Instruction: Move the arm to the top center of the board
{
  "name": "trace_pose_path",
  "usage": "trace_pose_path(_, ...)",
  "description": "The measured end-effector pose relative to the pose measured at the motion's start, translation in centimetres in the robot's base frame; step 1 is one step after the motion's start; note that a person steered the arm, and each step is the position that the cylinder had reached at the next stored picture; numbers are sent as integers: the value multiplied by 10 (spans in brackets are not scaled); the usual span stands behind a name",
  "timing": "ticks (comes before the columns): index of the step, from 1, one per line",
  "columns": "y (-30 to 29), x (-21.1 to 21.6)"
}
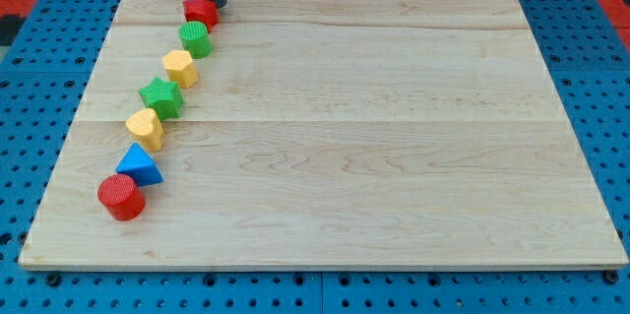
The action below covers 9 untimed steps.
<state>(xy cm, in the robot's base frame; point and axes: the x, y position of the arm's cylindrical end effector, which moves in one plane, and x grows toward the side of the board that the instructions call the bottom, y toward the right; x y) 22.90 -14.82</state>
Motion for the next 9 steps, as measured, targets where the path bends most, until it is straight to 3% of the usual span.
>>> trace_pose_path(1,-16,1)
trace_pose_path(2,5,-2)
trace_pose_path(3,82,-4)
trace_pose_path(5,154,-4)
trace_pose_path(9,178,-4)
